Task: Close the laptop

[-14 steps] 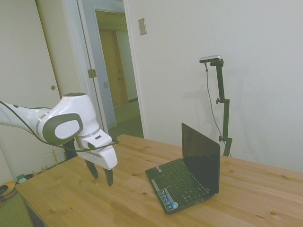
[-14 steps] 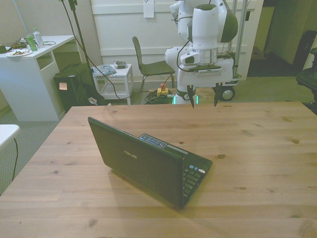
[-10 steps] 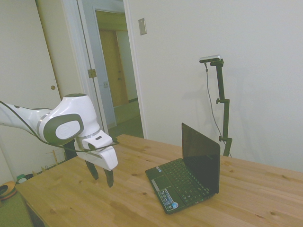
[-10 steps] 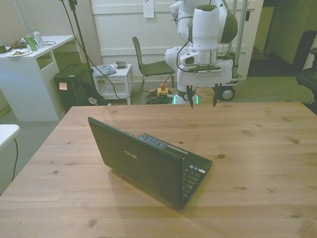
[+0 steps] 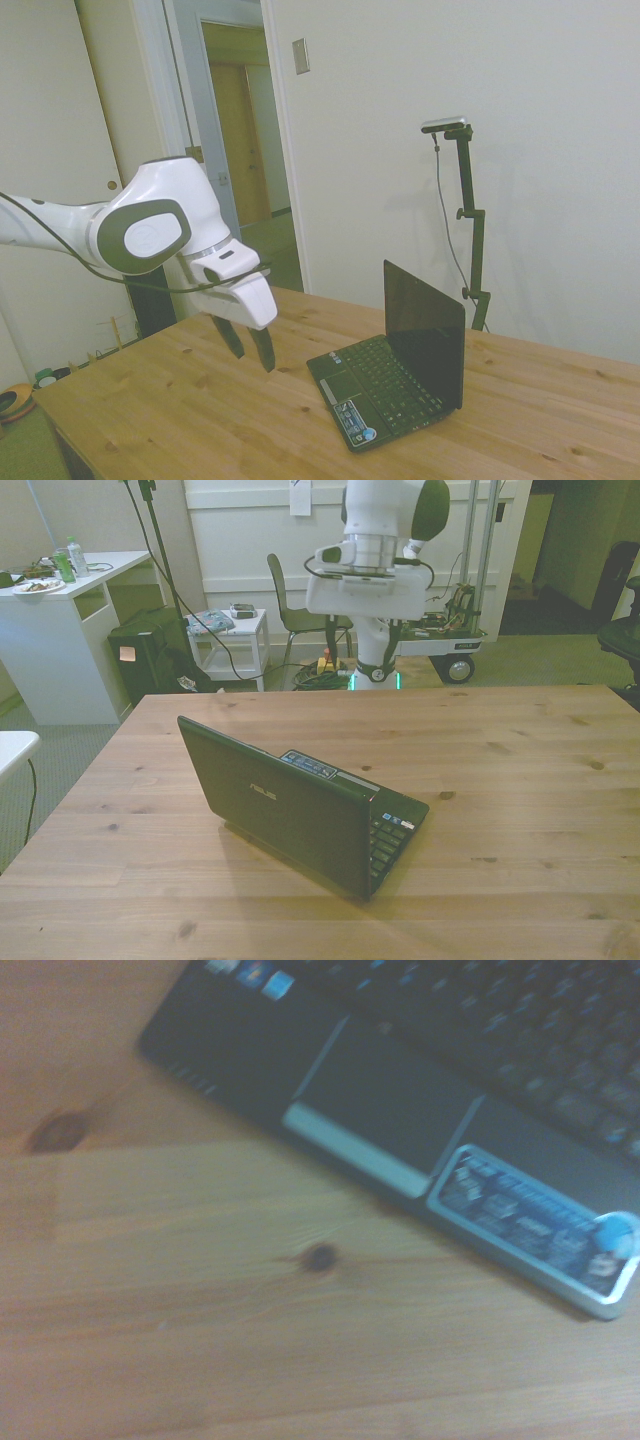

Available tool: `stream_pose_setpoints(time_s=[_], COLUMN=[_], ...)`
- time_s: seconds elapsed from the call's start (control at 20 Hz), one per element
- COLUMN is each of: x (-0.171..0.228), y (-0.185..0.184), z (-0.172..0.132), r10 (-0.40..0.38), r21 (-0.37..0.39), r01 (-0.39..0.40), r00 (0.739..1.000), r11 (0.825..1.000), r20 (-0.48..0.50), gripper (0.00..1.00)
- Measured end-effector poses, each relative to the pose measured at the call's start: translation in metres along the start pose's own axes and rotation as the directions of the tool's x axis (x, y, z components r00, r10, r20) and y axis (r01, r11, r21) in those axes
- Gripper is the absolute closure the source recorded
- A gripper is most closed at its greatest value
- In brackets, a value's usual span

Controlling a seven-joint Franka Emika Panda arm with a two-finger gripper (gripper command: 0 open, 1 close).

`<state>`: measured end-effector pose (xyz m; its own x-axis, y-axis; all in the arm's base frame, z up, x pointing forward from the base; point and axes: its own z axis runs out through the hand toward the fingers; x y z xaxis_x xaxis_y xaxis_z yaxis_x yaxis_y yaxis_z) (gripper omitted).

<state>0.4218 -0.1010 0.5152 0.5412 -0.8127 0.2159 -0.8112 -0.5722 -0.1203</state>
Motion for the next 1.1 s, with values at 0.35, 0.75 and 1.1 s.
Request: stream_pose_setpoints(time_s=[0.35, 0.75, 1.1], x=[0.111, 0.230, 0.298], y=[0.012, 0.014, -0.014], z=[-0.034, -0.074, -0.052], r10=[0.125, 0.209, 0.236], r21=[0.016, 0.028, 0.028], r01=[-0.124, -0.207, -0.234], r00=[0.990, 0.967, 0.958], r11=[0.992, 0.978, 0.972], r20=[-0.067, -0.144, -0.163], gripper=[0.00, 0.00, 0.00])
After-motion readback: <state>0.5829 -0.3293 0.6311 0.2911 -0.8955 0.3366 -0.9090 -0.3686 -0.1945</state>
